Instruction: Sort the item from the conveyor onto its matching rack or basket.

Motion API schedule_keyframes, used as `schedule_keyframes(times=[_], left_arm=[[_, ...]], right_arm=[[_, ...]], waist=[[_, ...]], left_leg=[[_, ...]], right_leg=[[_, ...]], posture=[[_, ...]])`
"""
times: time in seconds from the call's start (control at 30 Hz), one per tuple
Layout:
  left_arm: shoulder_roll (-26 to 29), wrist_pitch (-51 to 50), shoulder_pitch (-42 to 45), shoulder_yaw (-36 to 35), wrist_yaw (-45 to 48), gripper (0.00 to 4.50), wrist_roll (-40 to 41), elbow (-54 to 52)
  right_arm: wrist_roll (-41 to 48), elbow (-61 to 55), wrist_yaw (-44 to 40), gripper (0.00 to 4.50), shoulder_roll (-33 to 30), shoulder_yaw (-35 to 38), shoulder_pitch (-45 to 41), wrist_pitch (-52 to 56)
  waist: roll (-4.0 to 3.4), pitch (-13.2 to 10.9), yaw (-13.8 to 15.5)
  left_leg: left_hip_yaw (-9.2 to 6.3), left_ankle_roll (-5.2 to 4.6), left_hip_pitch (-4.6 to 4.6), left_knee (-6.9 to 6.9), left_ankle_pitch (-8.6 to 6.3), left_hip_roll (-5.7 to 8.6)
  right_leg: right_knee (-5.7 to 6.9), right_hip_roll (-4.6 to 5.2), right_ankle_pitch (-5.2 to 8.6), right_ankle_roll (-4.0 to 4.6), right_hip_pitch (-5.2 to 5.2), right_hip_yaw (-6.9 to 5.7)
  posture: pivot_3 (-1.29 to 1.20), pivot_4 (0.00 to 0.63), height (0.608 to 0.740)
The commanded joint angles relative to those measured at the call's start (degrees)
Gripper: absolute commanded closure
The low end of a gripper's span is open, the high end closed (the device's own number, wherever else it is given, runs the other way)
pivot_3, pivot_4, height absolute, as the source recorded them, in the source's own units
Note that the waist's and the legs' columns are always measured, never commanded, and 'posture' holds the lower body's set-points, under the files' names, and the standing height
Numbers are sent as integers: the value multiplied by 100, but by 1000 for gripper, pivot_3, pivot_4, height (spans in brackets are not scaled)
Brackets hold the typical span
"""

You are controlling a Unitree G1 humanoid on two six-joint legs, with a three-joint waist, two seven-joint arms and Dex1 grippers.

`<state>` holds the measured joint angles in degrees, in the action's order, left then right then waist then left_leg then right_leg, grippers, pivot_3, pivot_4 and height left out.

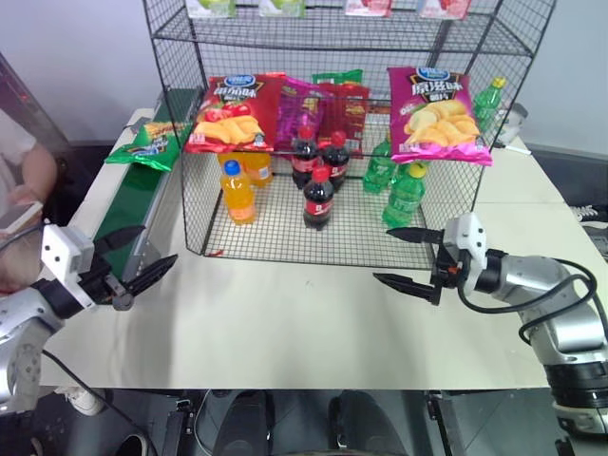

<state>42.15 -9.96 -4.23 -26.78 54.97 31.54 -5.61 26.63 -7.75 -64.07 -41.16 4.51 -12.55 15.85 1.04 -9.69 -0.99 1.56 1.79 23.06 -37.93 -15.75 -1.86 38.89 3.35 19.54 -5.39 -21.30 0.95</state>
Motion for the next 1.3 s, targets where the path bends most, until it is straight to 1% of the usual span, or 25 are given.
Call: schedule_keyframes(times=[0.03,0.37,0.5,0.57,0.67,0.7,0.77,0.87,0.97,1.3], left_arm=[[67,458,-183,-337,23,0,-173,-138],[143,1709,-847,-723,-64,0,-957,57],[213,2339,-1034,-1069,-172,0,-1240,254],[308,2914,-1076,-1237,-290,0,-1591,499],[548,3836,-1172,-1336,-684,0,-2449,1039],[576,4003,-1187,-1344,-845,0,-2636,1161],[600,4143,-1199,-1323,-1092,0,-2825,1304],[710,4584,-1354,-1244,-1361,0,-3314,1542],[804,4894,-1526,-1198,-1614,0,-3676,1743],[995,5009,-1611,-999,-1977,0,-3799,1910]], right_arm=[[187,-316,-116,11,66,-133,-89,73],[-26,-10,-182,11,284,-433,-480,-284],[34,69,-237,11,401,-492,-627,-258],[68,40,-259,11,465,-539,-686,-223],[168,-140,-289,11,592,-665,-712,-128],[249,-231,-313,11,628,-703,-712,-26],[306,-341,-387,11,647,-766,-713,64],[307,-500,-560,11,593,-902,-689,50],[137,-610,-673,11,557,-1093,-625,-48],[92,-475,-540,11,596,-1072,-663,-41]], waist=[[0,0,0],[0,0,-5],[0,0,-7],[0,0,-6],[0,0,-6],[0,0,-7],[-1,0,-11],[1,1,-12],[3,2,-16],[6,4,-21]], left_leg=[[0,0,0,0,0,0],[0,-1,1,1,-1,0],[0,-1,1,1,-1,0],[0,-1,1,2,-1,-1],[1,-1,1,2,-1,-1],[1,-2,1,3,-2,0],[3,-3,1,6,-2,1],[2,-4,3,6,-3,0],[3,-4,4,7,-4,0],[2,-4,4,14,-4,0]], right_leg=[[0,0,0,0,0,0],[0,2,0,1,-2,0],[-2,4,1,1,-2,0],[-2,4,1,1,-4,-1],[-2,5,1,2,-4,-1],[-2,6,1,2,-4,-1],[-3,8,1,2,-6,0],[-3,9,1,2,-8,-1],[-4,11,1,2,-8,-2],[-5,19,1,3,-12,-2]], posture=[[0,150,739],[0,150,739],[0,150,739],[0,150,739],[0,150,739],[0,150,739],[0,150,739],[0,150,739],[0,150,739],[0,150,739]])
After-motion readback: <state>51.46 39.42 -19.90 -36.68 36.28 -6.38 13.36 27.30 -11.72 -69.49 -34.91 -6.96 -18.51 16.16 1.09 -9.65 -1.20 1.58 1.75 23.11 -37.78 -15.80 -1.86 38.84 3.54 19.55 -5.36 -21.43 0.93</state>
